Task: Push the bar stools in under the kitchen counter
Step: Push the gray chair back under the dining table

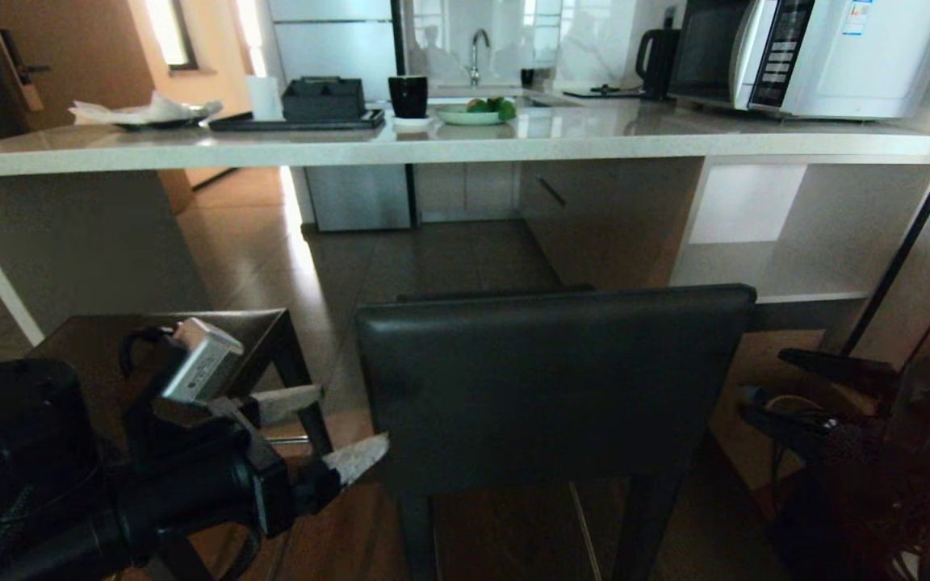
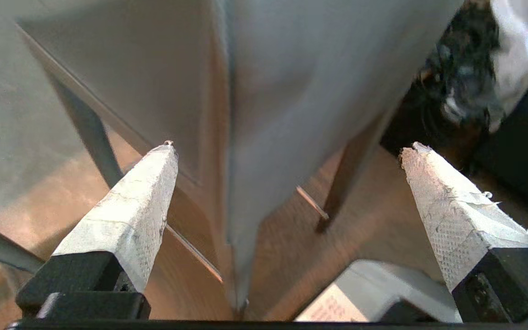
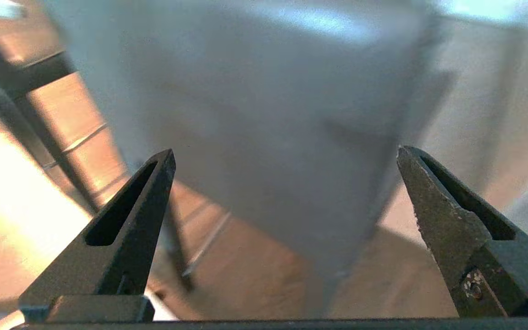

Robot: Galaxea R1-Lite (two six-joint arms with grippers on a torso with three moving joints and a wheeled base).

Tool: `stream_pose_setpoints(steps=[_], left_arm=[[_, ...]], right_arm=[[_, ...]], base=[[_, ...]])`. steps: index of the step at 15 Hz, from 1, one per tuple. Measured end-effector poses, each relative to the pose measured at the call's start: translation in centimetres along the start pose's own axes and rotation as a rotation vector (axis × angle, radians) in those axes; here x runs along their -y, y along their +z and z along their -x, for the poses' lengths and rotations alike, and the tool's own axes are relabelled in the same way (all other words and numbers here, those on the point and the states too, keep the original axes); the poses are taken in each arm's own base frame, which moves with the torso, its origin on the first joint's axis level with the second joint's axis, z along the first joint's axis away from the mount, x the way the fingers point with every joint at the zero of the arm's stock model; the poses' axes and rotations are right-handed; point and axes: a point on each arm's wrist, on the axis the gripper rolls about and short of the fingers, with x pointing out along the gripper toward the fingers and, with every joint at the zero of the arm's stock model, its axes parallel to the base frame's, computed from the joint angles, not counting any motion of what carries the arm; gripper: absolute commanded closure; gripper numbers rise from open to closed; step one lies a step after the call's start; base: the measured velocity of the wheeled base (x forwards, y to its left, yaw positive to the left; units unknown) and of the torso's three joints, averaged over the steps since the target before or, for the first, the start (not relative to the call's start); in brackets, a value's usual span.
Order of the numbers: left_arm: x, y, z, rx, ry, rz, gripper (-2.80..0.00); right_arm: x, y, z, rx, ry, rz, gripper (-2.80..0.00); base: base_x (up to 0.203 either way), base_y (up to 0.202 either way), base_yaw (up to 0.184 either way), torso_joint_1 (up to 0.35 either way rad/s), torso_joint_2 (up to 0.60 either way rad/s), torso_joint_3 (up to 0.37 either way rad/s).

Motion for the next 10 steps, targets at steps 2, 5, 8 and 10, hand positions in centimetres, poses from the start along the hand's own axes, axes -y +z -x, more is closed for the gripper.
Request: stream_pose_setpoints(steps=[2,5,8,10], left_arm=[[-0.1,-0.3,-1.0,-0.024,-0.013,-0.001,-2.80],[-0.4,-0.4,-2.4,-0.046,-0.014,0.003,-2.80],[-0.7,-0.4,-3.3,-0.054,-0.005,0.004,-2.80],[-0.9,-0.4,-3.7,-0.058,0.005,0.006,-2.80]], right_arm=[[0.8,-0.6,-0.5,-0.027,-0.005,-0.028,-2.80],[1.8,-1.0,-1.5,-0.052,-0.003,-0.052,-2.80],[2.9,-1.3,-2.3,-0.068,-0.012,-0.065,-2.80],[3.7,-1.2,-3.2,-0.062,-0.013,-0.061,-2.80]], base=[[0.000,0.000,0.000,0.000,0.00,0.000],[0.000,0.000,0.000,0.000,0.00,0.000],[0.000,0.000,0.000,0.000,0.00,0.000],[0.000,0.000,0.000,0.000,0.00,0.000]])
